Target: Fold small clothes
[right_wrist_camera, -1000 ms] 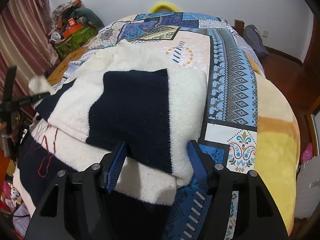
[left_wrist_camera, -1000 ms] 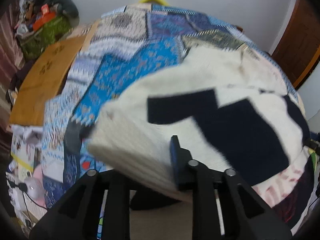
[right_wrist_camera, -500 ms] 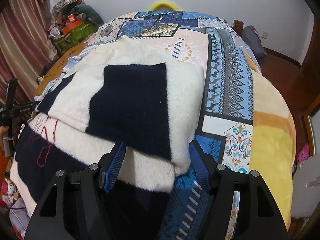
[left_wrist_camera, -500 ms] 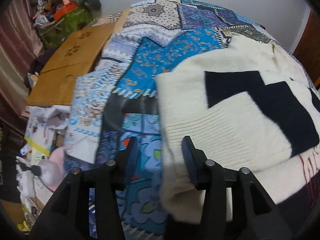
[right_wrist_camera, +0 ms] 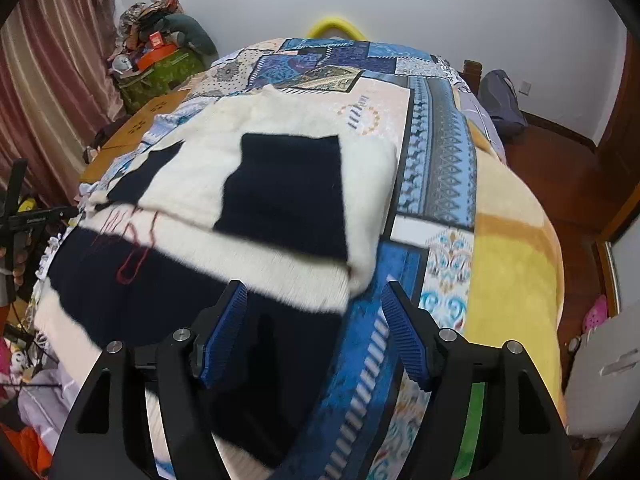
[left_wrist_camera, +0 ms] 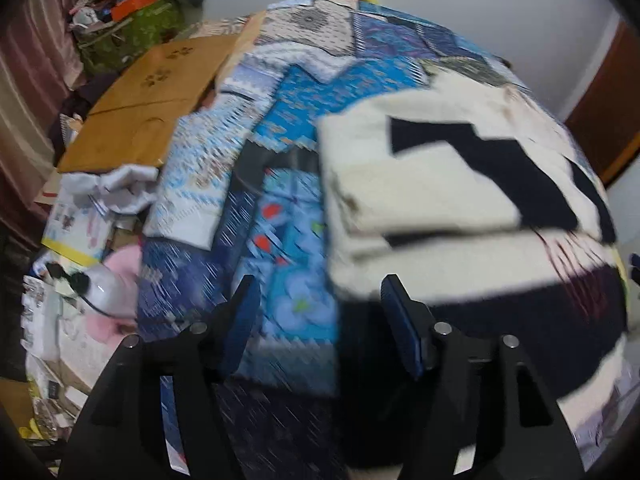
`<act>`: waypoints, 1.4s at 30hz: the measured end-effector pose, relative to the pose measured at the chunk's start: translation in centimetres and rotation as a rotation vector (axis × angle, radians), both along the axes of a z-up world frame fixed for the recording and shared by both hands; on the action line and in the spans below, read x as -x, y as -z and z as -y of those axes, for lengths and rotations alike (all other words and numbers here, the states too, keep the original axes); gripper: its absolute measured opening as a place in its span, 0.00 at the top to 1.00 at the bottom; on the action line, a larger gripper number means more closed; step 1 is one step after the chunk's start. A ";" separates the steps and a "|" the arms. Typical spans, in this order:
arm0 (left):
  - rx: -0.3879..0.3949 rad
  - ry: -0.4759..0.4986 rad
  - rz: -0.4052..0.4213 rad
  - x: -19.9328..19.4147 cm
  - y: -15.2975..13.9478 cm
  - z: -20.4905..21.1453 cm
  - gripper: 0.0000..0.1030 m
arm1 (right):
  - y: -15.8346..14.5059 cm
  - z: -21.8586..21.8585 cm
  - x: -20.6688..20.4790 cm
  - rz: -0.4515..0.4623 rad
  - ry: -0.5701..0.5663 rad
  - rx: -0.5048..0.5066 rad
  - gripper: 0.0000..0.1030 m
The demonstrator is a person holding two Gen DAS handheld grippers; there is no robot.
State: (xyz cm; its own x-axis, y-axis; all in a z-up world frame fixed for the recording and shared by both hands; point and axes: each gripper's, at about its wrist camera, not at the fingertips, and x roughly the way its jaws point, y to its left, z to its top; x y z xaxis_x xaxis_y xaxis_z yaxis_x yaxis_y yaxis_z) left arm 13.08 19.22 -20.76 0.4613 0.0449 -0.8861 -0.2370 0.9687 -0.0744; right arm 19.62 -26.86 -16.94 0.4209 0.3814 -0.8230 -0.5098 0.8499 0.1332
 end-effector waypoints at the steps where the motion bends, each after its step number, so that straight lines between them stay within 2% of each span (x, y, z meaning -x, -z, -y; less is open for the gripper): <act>1: 0.010 0.014 -0.010 0.5 0.3 0.6 0.39 | 0.3 0.1 0.5 -0.008 -0.002 -0.003 0.35; 7: 0.004 0.047 -0.035 3.0 1.2 2.8 0.39 | 2.4 0.1 3.1 -0.070 -0.033 0.009 0.35; 11: 0.069 0.040 -0.045 4.2 1.4 2.8 0.39 | 2.6 0.6 4.5 -0.085 -0.050 -0.025 0.37; 12: 0.087 0.042 -0.048 4.5 1.5 2.9 0.39 | 2.7 0.6 4.7 -0.096 -0.051 -0.040 0.40; 14: 0.106 0.051 -0.050 4.9 1.6 3.2 0.39 | 2.8 0.7 4.9 -0.118 -0.059 -0.081 0.58; 15: 0.118 0.060 -0.050 5.1 1.6 3.4 0.39 | 2.9 0.7 5.0 -0.123 -0.062 -0.093 0.62; 16: 0.136 0.077 -0.049 5.3 1.5 3.7 0.43 | 2.8 0.5 5.1 -0.125 -0.067 -0.099 0.68; 17: 0.141 0.085 -0.047 5.4 1.4 3.9 0.52 | 2.7 0.4 5.2 -0.126 -0.075 -0.106 0.78; 18: 0.141 0.097 -0.042 5.4 1.2 4.2 0.56 | 2.6 0.2 5.3 -0.125 -0.081 -0.113 0.82; 19: 0.130 0.106 -0.037 5.4 1.0 4.5 0.67 | 2.4 0.0 5.4 -0.119 -0.087 -0.112 0.85; 20: 0.120 0.118 -0.035 5.2 0.7 4.9 0.82 | 2.2 -0.2 5.5 -0.110 -0.096 -0.107 0.86; 21: 0.115 0.124 -0.035 5.0 0.5 5.0 0.86 | 2.0 -0.5 5.5 -0.096 -0.104 -0.101 0.86; 25: 0.087 0.143 0.031 3.9 -2.0 5.7 0.89 | 0.5 -0.6 4.9 -0.062 -0.118 -0.126 0.88; 29: 0.103 0.148 0.126 2.0 -5.6 5.6 0.89 | -1.9 -0.5 3.8 -0.015 -0.120 -0.160 0.89; 35: 0.116 0.098 0.248 -2.3 -9.7 4.1 0.90 | -5.0 -2.0 0.2 0.066 -0.103 -0.174 0.90; 39: 0.111 0.042 0.230 -6.0 -9.2 2.4 0.91 | -5.7 -2.9 -3.1 0.091 -0.077 -0.176 0.90; 42: 0.070 -0.005 0.169 -8.9 -6.7 1.0 0.91 | -4.6 -3.6 -6.5 0.064 -0.032 -0.162 0.90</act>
